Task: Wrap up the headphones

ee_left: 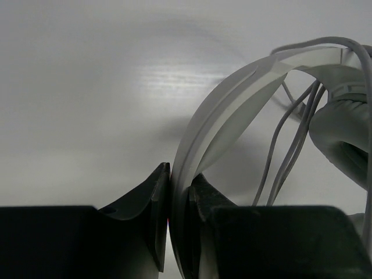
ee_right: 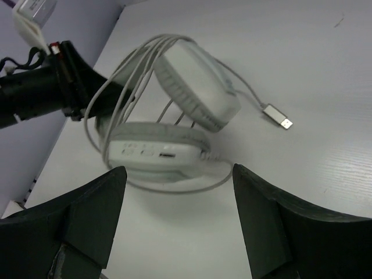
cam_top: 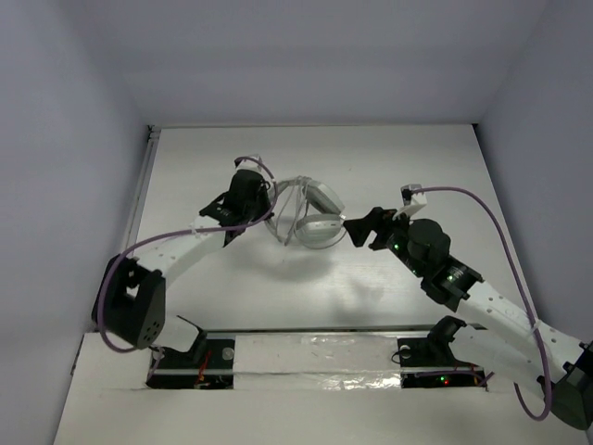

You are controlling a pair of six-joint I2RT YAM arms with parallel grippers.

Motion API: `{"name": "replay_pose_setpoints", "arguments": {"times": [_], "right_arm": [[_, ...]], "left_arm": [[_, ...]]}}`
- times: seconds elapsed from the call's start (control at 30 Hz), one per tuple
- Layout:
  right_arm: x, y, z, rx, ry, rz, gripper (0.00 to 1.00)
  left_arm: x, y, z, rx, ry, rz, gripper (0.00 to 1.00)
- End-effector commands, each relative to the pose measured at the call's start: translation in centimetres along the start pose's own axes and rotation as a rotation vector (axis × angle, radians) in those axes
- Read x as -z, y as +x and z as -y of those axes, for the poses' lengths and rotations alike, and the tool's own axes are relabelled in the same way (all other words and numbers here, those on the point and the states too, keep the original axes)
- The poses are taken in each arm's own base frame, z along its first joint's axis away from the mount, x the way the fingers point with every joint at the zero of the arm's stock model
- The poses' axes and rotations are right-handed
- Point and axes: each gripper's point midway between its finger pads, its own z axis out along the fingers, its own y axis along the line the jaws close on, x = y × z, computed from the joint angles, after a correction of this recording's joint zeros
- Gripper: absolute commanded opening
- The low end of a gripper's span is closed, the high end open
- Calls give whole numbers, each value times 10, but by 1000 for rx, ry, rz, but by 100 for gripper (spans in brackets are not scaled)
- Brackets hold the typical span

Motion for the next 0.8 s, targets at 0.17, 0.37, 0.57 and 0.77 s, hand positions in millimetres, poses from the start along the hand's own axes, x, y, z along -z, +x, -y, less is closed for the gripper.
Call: {"name": "replay_pose_setpoints", "arguments": {"times": [0.17, 0.37, 0.57, 0.77], "right_arm": [[-2, -33, -19, 2, -56, 93, 79], [0, -35, -24, -2, -77, 94, 79], [2, -41, -27, -10, -81, 104, 79], [6, -50, -30, -18, -76, 116, 80]], "left_arm": [[-44, -92, 26, 165, 33, 244, 0], [-82, -60, 8, 180, -39, 187, 0], [-88, -53, -4, 164, -95, 186, 0], [-88, -42, -20, 138, -166, 164, 18]]}}
